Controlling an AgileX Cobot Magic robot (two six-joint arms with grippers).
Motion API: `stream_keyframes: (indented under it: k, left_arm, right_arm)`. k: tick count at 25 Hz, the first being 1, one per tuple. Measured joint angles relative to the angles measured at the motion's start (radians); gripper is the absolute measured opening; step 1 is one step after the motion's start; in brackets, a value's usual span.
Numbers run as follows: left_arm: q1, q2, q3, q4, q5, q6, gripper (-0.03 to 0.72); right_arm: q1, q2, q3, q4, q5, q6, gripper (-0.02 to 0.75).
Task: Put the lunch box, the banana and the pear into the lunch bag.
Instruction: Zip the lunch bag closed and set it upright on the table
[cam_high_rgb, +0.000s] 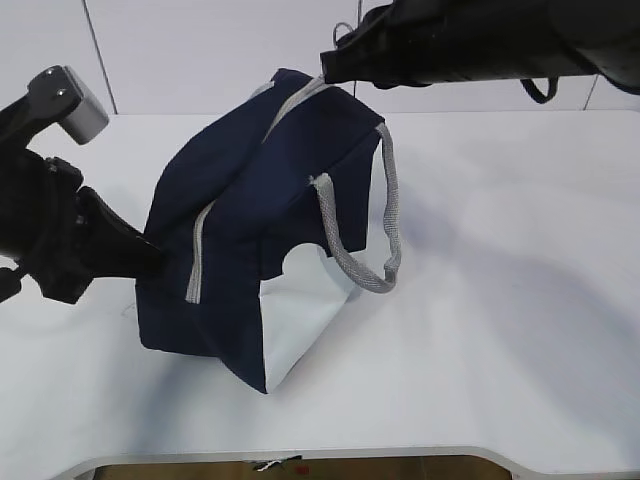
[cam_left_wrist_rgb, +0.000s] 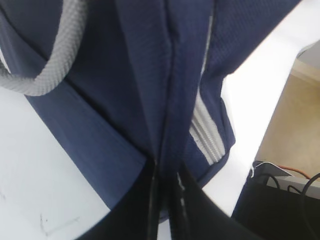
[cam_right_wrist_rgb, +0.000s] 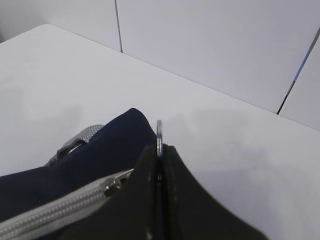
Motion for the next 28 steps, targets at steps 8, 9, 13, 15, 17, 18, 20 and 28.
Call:
stream_keyframes:
  k: [8, 9, 13, 15, 17, 18, 20, 28]
  left_arm:
    - [0.000, 0.000, -0.010, -0.081, 0.020, -0.055, 0.163]
    - [0.000, 0.000, -0.025, -0.081, 0.024, -0.072, 0.227]
    - [0.000, 0.000, -0.095, -0.055, 0.056, -0.144, 0.389]
    - [0.000, 0.000, -0.140, -0.045, 0.079, -0.177, 0.410]
    - [0.000, 0.000, -0.194, -0.044, 0.097, -0.207, 0.417]
    - [0.000, 0.000, -0.217, -0.044, 0.105, -0.218, 0.419]
    - [0.000, 0.000, -0.267, -0.044, 0.113, -0.241, 0.419]
    - [0.000, 0.135, -0.439, -0.044, 0.188, -0.303, 0.419]
  right_arm:
    - [-0.002, 0.035, -0.048, 0.000, 0.024, -0.002, 0.017]
    - [-0.002, 0.037, -0.048, 0.000, 0.029, -0.004, 0.017]
    - [-0.002, 0.045, -0.052, 0.000, 0.042, -0.006, 0.017]
    - [-0.004, 0.052, -0.052, 0.000, 0.050, -0.008, 0.017]
    - [-0.004, 0.058, -0.052, 0.000, 0.057, -0.008, 0.017]
    - [-0.004, 0.061, -0.052, 0.000, 0.059, -0.010, 0.017]
    - [-0.004, 0.061, -0.052, 0.000, 0.059, -0.010, 0.017]
    - [-0.004, 0.061, -0.052, 0.000, 0.066, -0.012, 0.017]
